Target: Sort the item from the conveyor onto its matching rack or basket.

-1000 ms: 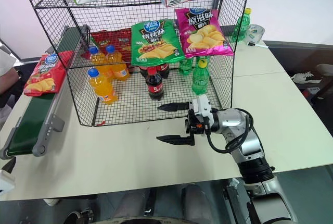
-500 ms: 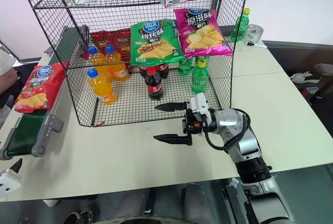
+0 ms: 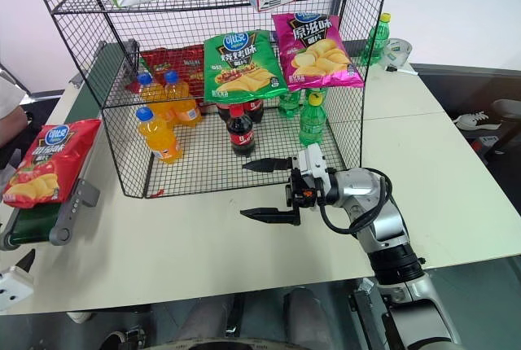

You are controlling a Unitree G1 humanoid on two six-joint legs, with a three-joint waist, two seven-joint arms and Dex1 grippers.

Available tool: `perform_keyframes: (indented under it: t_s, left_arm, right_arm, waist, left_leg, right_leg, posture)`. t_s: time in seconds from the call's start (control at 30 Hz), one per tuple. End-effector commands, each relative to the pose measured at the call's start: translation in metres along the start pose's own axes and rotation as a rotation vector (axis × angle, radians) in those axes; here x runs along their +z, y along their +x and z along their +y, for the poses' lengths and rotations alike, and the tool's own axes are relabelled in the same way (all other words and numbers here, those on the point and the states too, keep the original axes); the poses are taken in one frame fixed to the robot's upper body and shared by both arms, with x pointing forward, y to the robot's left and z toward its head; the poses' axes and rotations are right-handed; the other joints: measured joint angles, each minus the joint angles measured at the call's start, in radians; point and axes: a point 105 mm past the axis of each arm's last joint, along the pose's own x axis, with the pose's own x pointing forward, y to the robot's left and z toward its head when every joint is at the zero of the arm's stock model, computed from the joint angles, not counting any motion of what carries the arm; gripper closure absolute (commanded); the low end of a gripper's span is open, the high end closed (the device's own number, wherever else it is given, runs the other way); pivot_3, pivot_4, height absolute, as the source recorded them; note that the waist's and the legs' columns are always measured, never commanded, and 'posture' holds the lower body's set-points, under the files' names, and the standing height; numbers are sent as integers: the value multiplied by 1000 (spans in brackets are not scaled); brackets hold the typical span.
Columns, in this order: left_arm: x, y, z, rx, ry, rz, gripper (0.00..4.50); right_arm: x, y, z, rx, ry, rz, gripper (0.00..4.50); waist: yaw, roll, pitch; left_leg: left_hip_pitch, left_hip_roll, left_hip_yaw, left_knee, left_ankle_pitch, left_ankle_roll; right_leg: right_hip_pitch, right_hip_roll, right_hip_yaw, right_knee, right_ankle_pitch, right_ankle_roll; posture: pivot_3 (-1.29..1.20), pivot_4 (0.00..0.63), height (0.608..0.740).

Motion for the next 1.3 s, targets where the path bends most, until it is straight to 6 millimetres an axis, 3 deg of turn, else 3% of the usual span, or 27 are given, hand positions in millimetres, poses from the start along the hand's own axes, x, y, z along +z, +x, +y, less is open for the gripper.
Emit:
perform_keyframes:
  t_s: [0.03,0.7,0.8,1.03,1.3]
  left_arm:
    - [1,0,4,21,4,-9,53]
    - [2,12,14,53,22,-22,53]
    - [7,9,15,59,-30,-51,767]
    - [1,-6,8,66,-34,-22,4301]
    - [15,-4,23,101,-38,-56,4444]
  right_arm:
    - [10,2,-2,5,-51,-16,0]
    - [8,2,4,38,-45,-7,0]
    - [8,1,2,23,-51,-5,0]
    - [8,0,1,16,-52,-1,0]
    - [6,-1,-1,13,-57,3,0]
  waist:
    - [0,0,0]
    - [0,-1,0]
    - [0,-1,-1]
    - [-1,-1,-1]
    - [2,-3,-2]
  left_leg:
    - [0,0,0,0,0,0]
    - [0,0,0,0,0,0]
    - [0,0,0,0,0,0]
    - [1,0,0,0,0,0]
    - [1,0,0,1,0,0]
  right_leg:
    - [0,0,0,0,0,0]
    - [0,0,0,1,0,0]
    - [0,0,0,1,0,0]
    - [0,0,0,1,0,0]
    - [1,0,0,2,0,0]
  posture:
    - [0,150,740]
    - [0,150,740]
    - [0,150,740]
    - [0,150,740]
    - [0,150,740]
